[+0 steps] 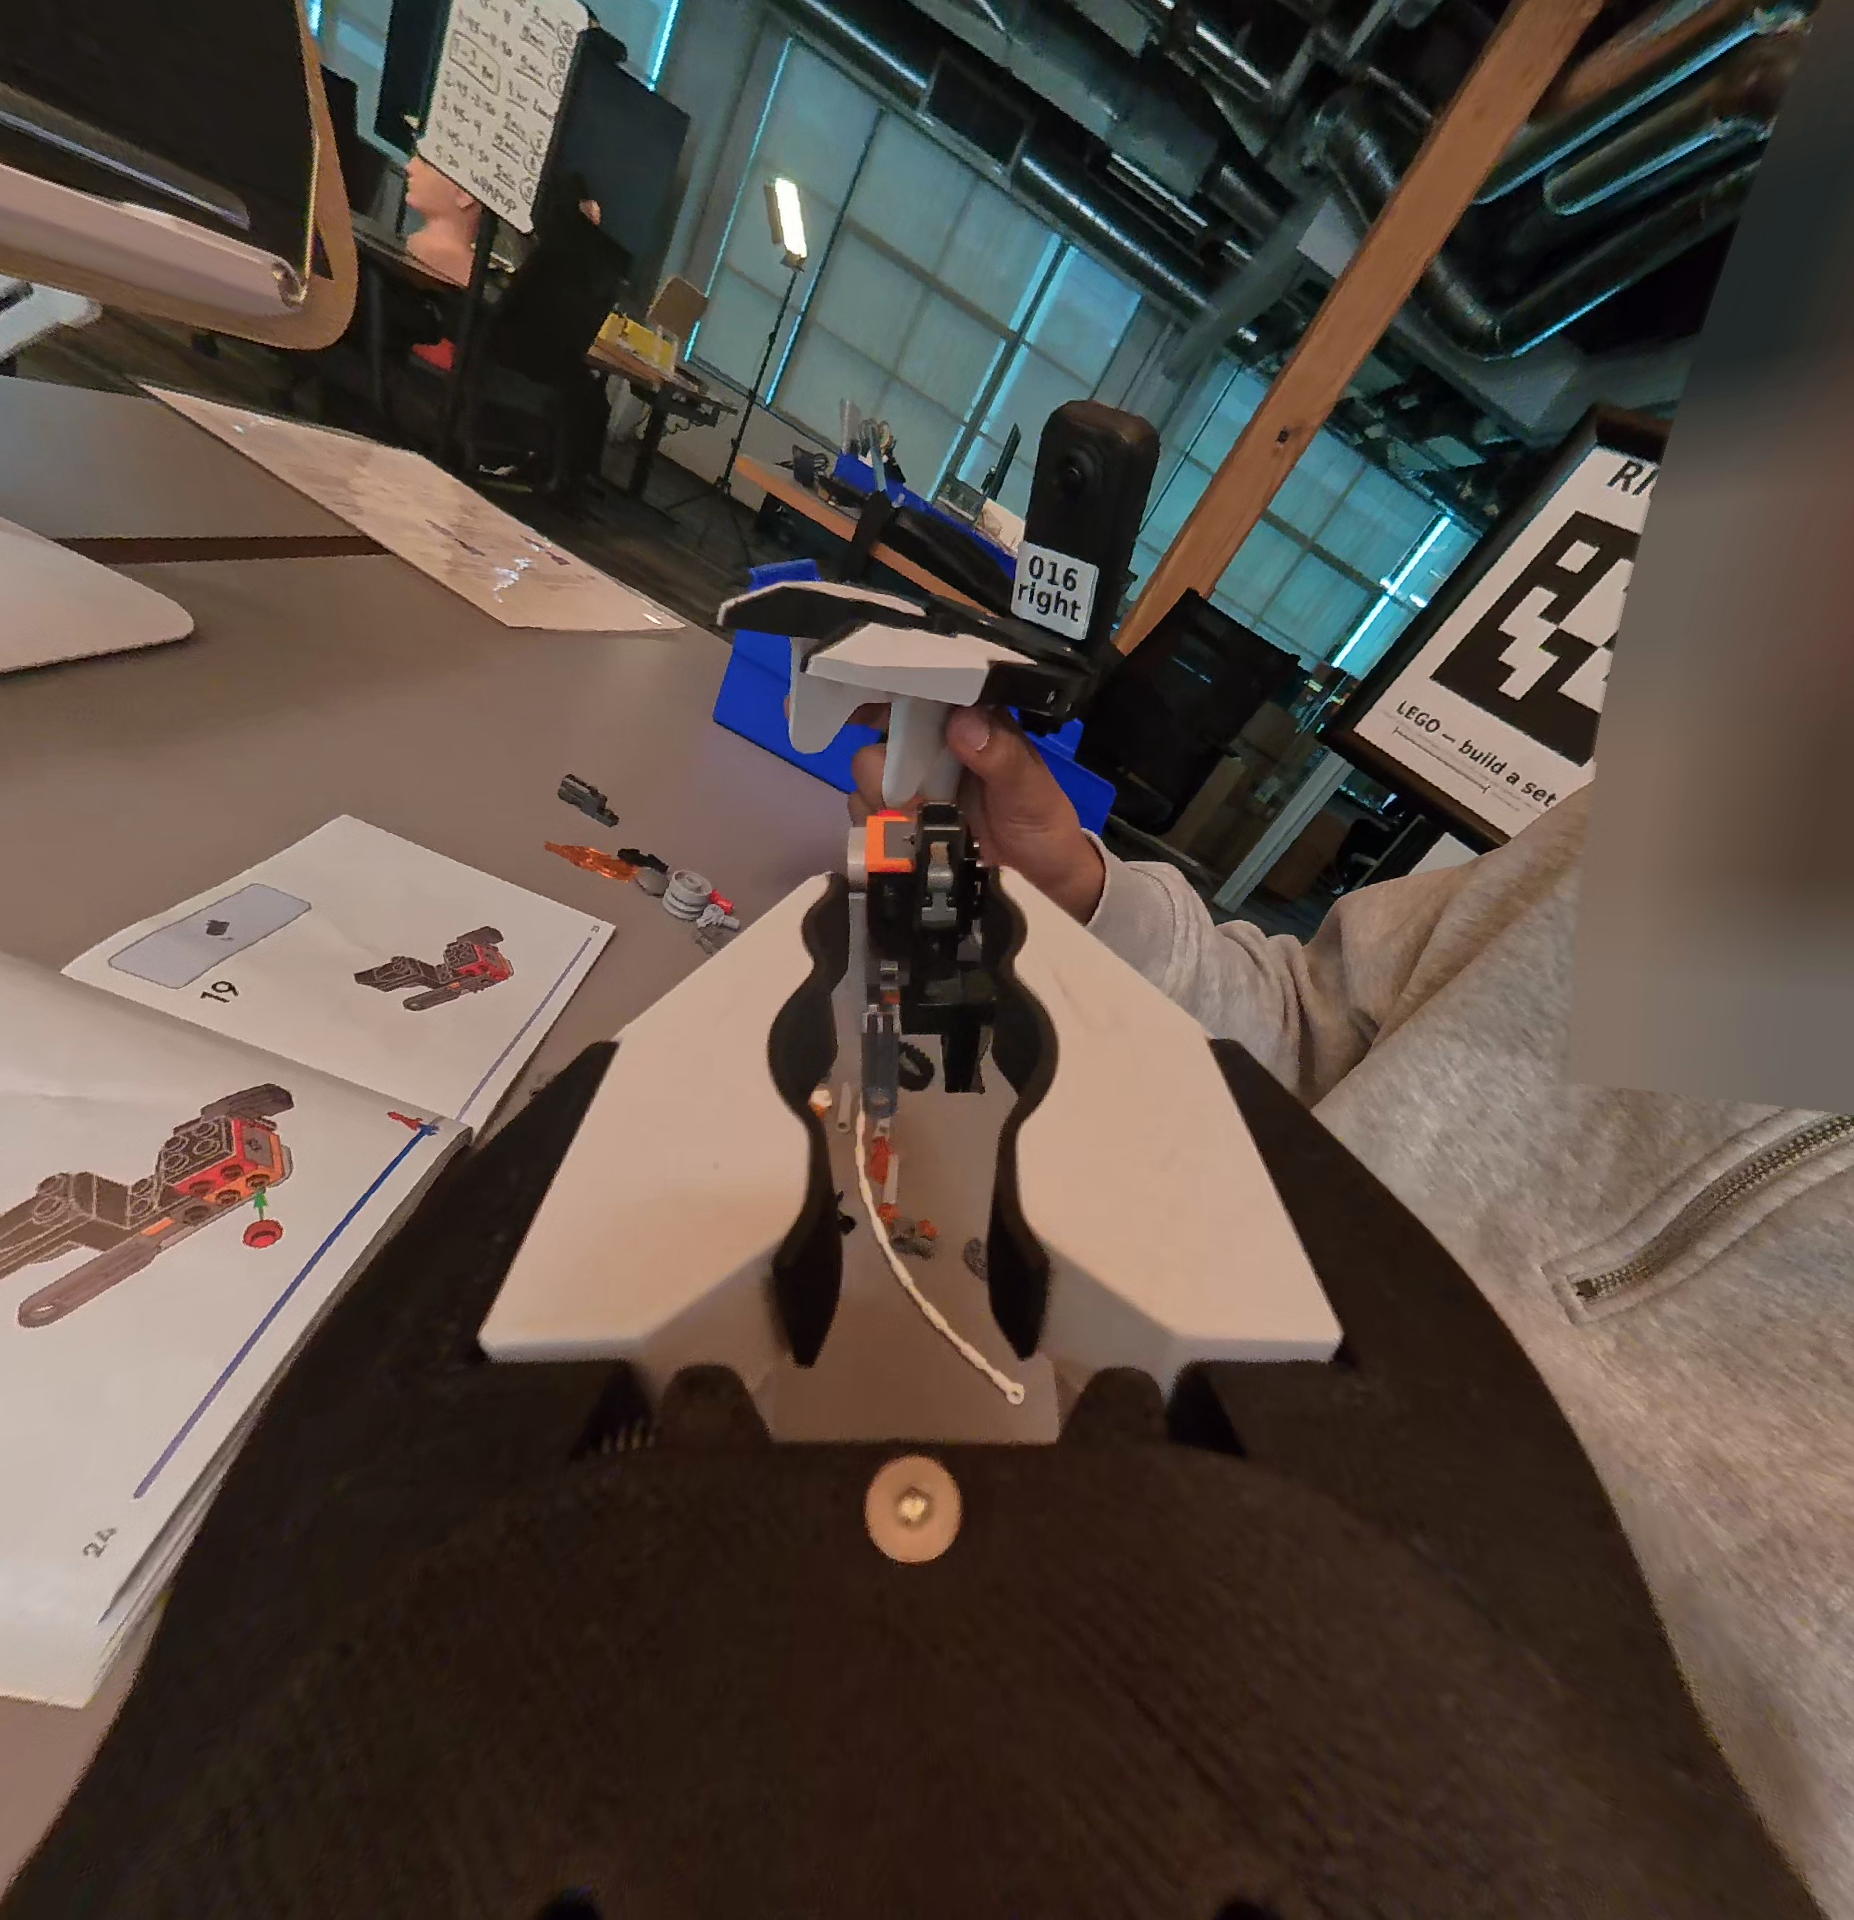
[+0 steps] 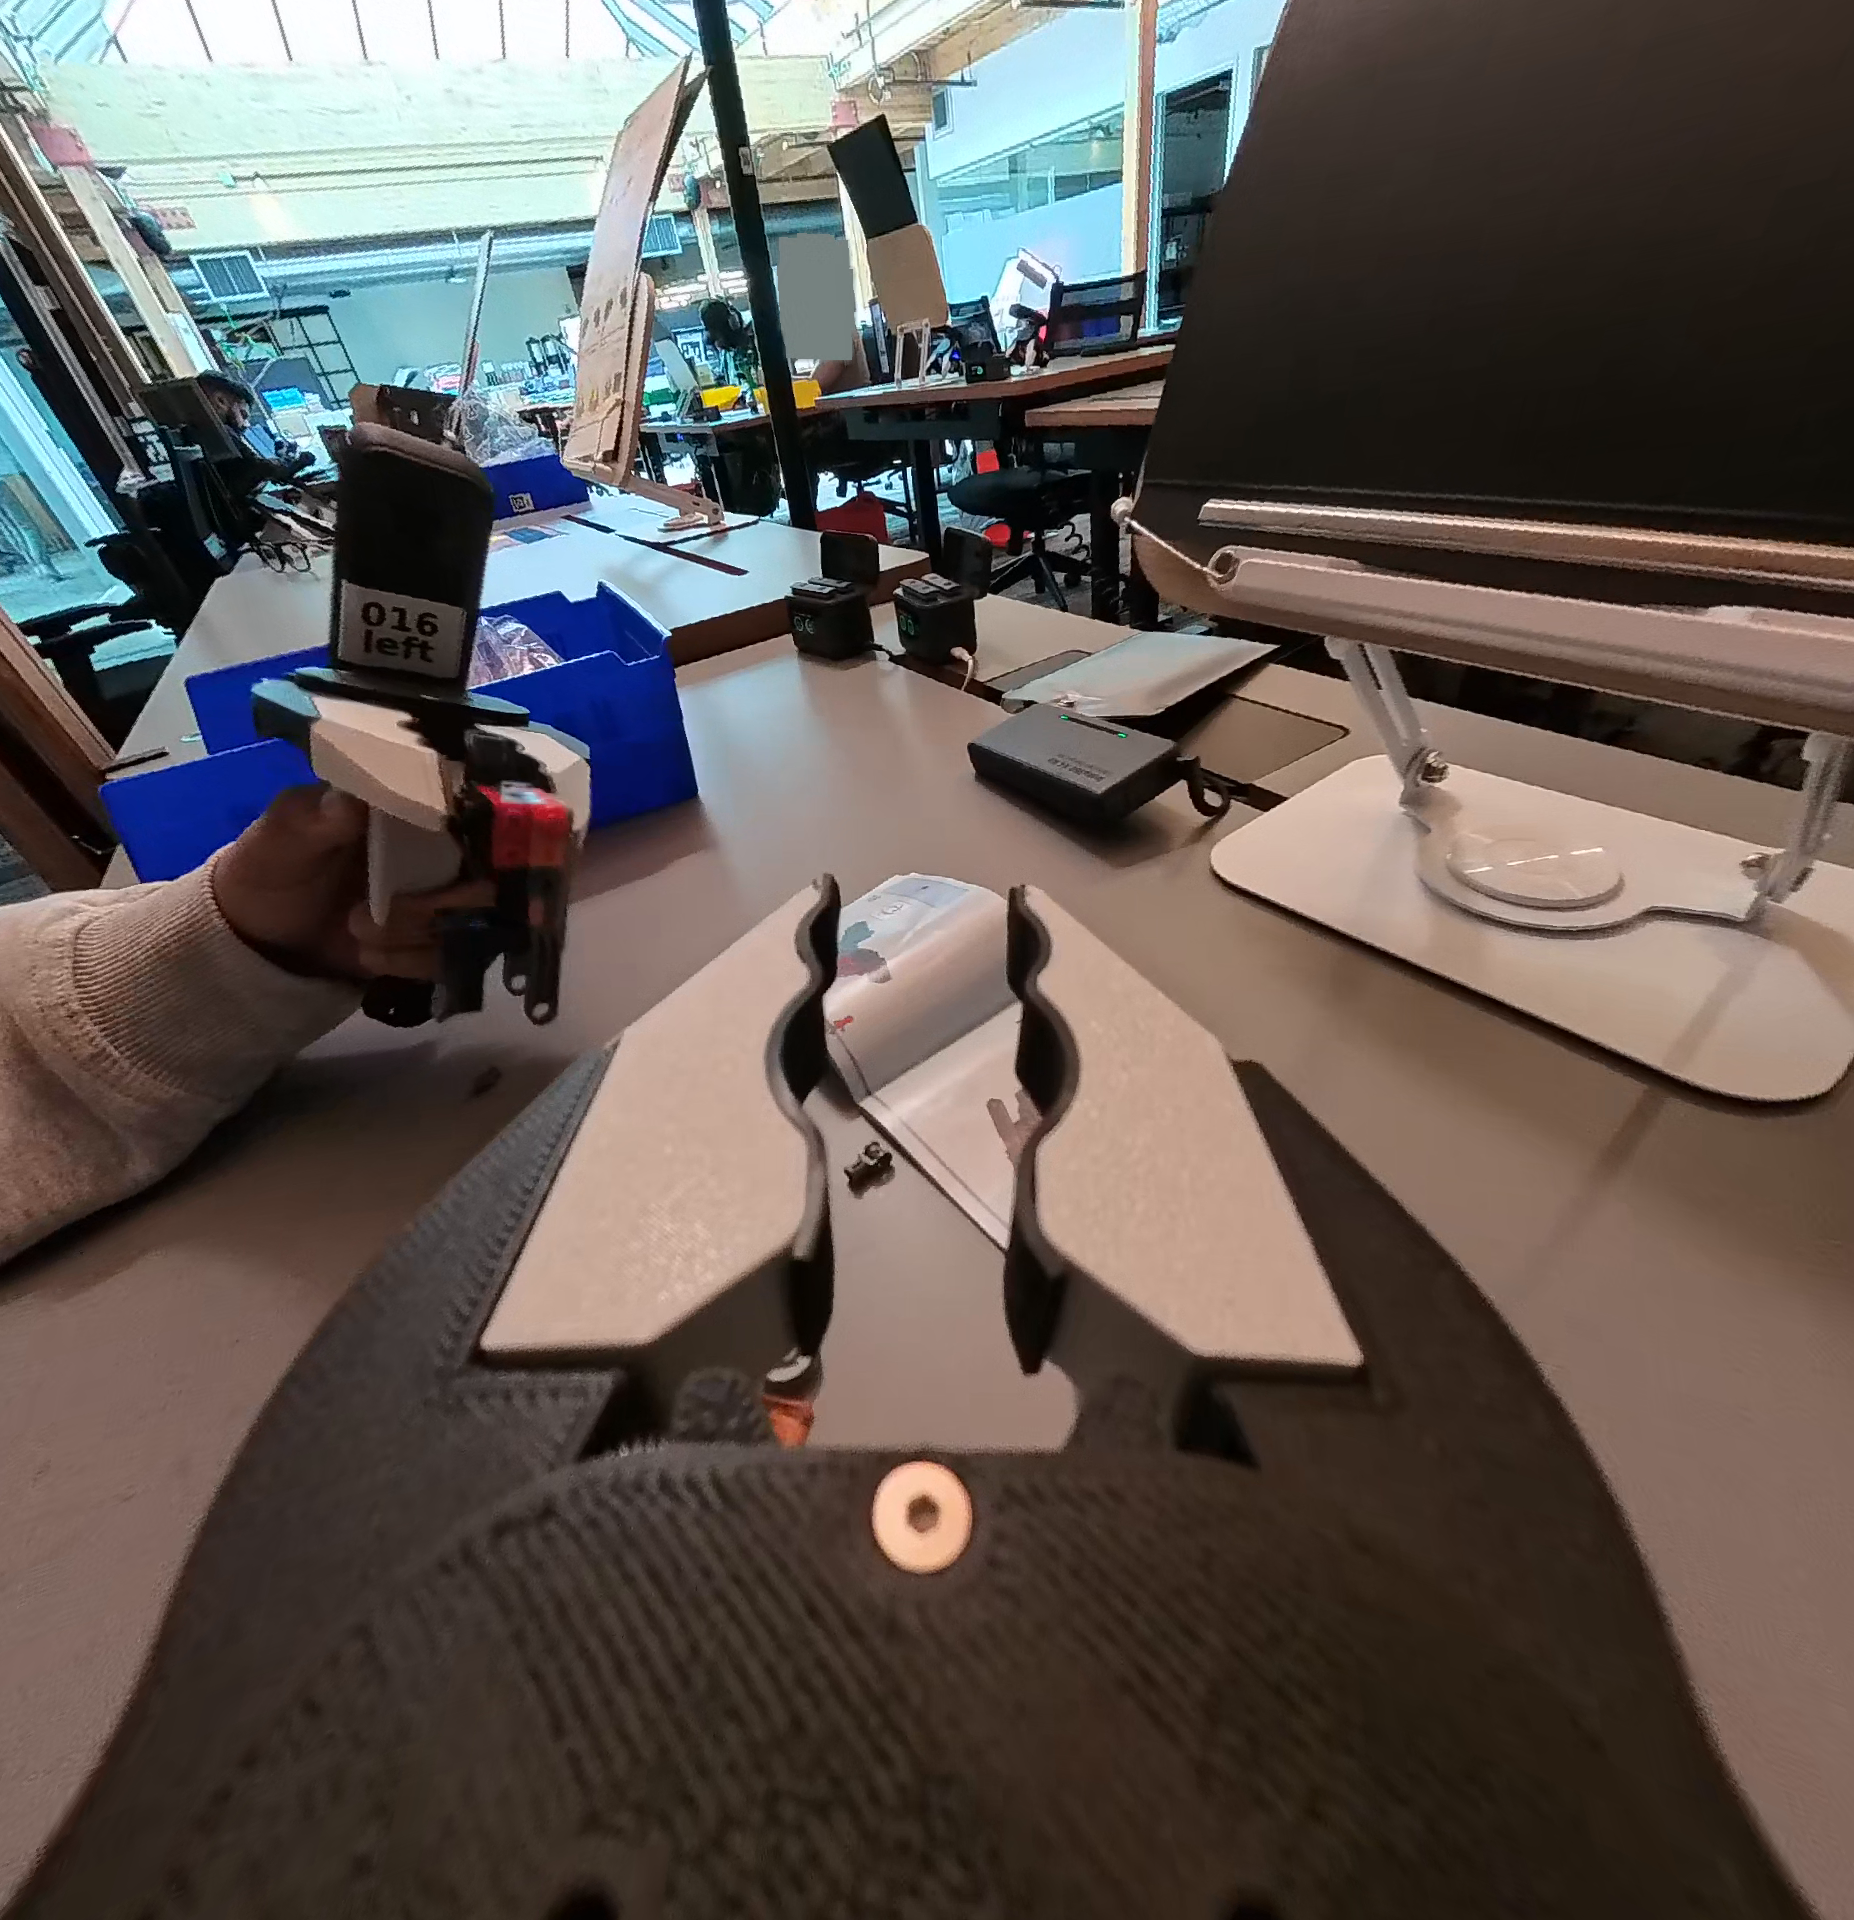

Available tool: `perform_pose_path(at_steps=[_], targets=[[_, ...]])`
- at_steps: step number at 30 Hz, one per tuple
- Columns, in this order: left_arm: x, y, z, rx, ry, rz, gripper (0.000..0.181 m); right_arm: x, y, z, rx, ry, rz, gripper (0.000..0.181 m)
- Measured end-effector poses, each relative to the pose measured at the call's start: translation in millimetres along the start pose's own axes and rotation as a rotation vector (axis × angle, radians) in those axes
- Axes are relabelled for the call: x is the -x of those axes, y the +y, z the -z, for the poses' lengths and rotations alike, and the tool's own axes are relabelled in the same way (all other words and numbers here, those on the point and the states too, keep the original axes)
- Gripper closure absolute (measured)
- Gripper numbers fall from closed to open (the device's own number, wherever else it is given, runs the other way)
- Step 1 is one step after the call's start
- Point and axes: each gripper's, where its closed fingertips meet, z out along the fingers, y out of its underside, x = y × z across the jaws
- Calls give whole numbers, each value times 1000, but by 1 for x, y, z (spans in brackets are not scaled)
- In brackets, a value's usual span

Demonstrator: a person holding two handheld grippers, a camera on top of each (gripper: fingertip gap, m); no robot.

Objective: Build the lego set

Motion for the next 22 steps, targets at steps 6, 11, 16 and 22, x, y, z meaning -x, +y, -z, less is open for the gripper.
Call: perform_pose_path(at_steps=[6,11,16,22], targets=[[-11,-13,6,-84,91,51,158,3,2,-2,6,-7,3,150],[-14,-21,12,-133,131,77,158,3,2,-2,4,-8,2,150],[-16,-24,13,-151,152,87,159,4,3,-3,3,-14,-6,150],[-19,-28,17,-180,185,107,158,6,4,-4,6,-21,-7,151]])
